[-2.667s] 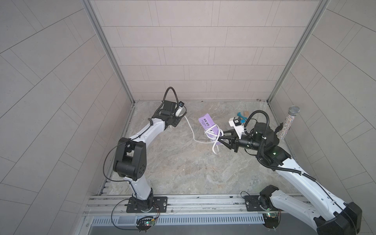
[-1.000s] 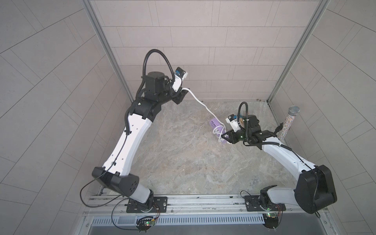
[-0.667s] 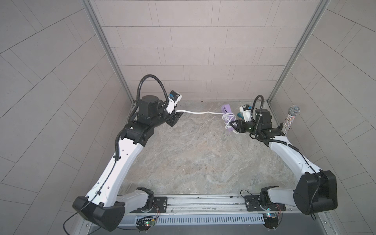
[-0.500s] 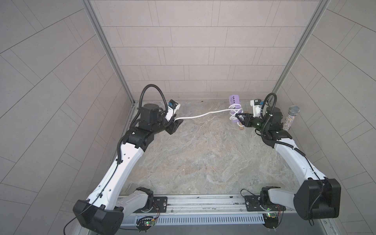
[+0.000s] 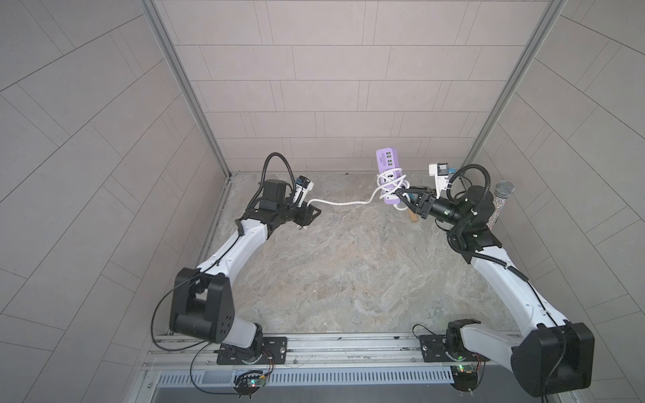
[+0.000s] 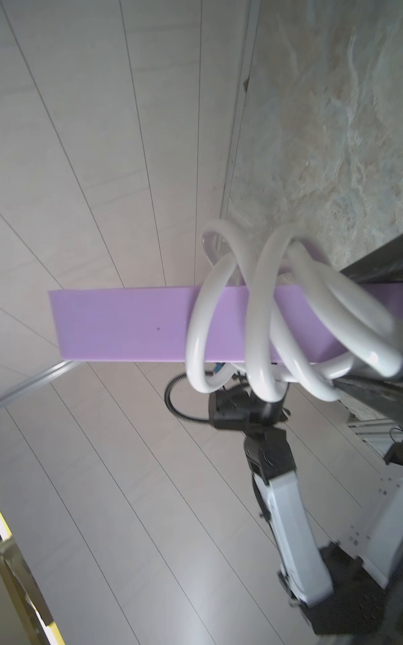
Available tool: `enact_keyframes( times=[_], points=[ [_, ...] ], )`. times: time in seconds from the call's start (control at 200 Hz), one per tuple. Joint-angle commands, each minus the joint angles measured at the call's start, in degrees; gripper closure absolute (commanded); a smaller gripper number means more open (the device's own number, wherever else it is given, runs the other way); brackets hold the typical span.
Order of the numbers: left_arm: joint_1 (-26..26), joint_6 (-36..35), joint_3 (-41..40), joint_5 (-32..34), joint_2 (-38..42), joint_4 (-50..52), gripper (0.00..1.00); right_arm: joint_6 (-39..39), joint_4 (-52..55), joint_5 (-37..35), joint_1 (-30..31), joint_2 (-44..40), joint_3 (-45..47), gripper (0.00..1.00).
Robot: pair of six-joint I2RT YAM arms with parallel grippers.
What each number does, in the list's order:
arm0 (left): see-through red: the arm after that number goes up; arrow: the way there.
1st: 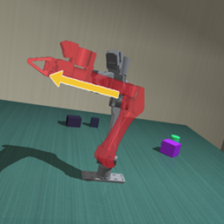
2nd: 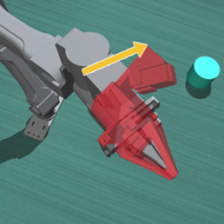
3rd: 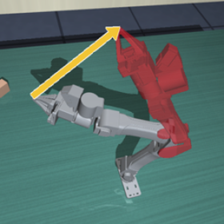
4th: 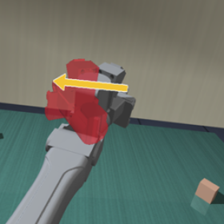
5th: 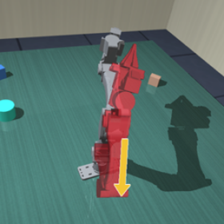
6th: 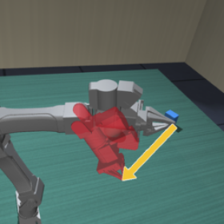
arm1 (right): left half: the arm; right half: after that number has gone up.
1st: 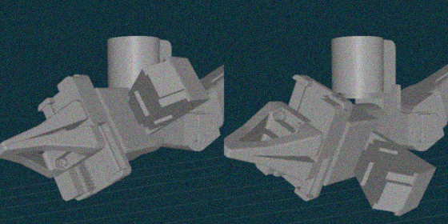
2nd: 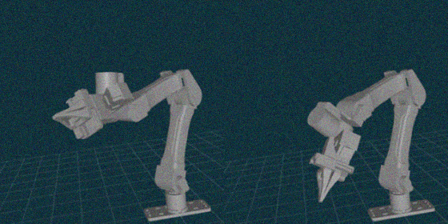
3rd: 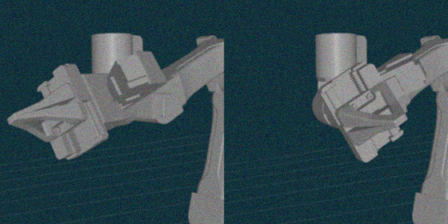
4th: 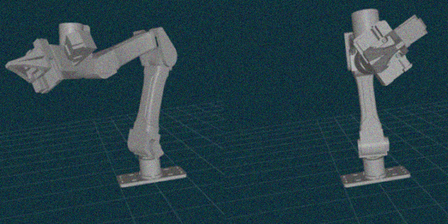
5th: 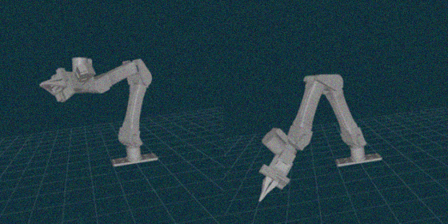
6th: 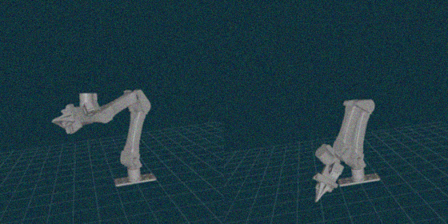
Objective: Wrap the cord around the power strip
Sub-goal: Wrap the power cord around the power strip.
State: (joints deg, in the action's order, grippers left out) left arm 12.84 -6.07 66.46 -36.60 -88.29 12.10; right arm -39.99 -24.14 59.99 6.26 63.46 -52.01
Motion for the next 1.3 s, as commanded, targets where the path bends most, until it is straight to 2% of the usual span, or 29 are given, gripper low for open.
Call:
enact_keyframes(
  times=[0.0, 0.09, 0.2, 0.33, 0.495, 0.705, 0.821, 0.986, 1.166, 1.296],
  points=[
    [1.5, -1.7, 8.1, -3.7, -5.7, -2.4, 0.92, 3.8, -3.1, 7.0, 4.0, -3.7, 0.4, 1.00],
    [3.0, -5.3, 15.0, -1.2, -11.4, 1.8, 0.92, 7.5, 1.0, 8.8, 7.5, -4.7, 1.2, 1.00],
    [3.5, -5.6, 23.6, 0.3, -17.0, 4.3, 0.92, 17.2, 14.8, 9.0, 12.2, -5.6, 1.3, 1.00],
    [4.2, -6.6, 33.9, 1.7, -21.4, 8.3, 0.92, 34.7, 36.0, 3.4, 17.8, -5.6, 0.2, 1.00],
    [6.6, -10.7, 45.1, 4.5, -23.9, 15.0, 0.92, 43.9, 48.4, -4.2, 21.5, -2.4, 0.3, 1.00],
    [11.0, -14.5, 48.9, 8.3, -19.8, 16.6, 0.91, 47.6, 58.1, -18.6, 21.8, 7.0, -2.9, 1.00],
    [14.0, -18.4, 49.0, 9.9, -18.0, 17.9, 0.91, 48.7, 61.2, -20.2, 21.9, 12.3, -7.2, 1.00],
    [14.6, -20.6, 47.0, 11.2, -17.3, 20.4, 0.88, 47.5, 56.9, -22.3, 21.9, 12.2, -8.0, 1.00],
    [15.8, -23.7, 43.8, 18.1, -16.1, 23.9, 0.85, 48.7, 64.3, -28.6, 22.0, 15.8, -12.4, 1.00],
    [20.1, -26.5, 43.1, 26.3, -15.6, 26.3, 0.85, 47.7, 68.6, -34.5, 22.1, 18.9, -15.9, 1.00]
  ],
)
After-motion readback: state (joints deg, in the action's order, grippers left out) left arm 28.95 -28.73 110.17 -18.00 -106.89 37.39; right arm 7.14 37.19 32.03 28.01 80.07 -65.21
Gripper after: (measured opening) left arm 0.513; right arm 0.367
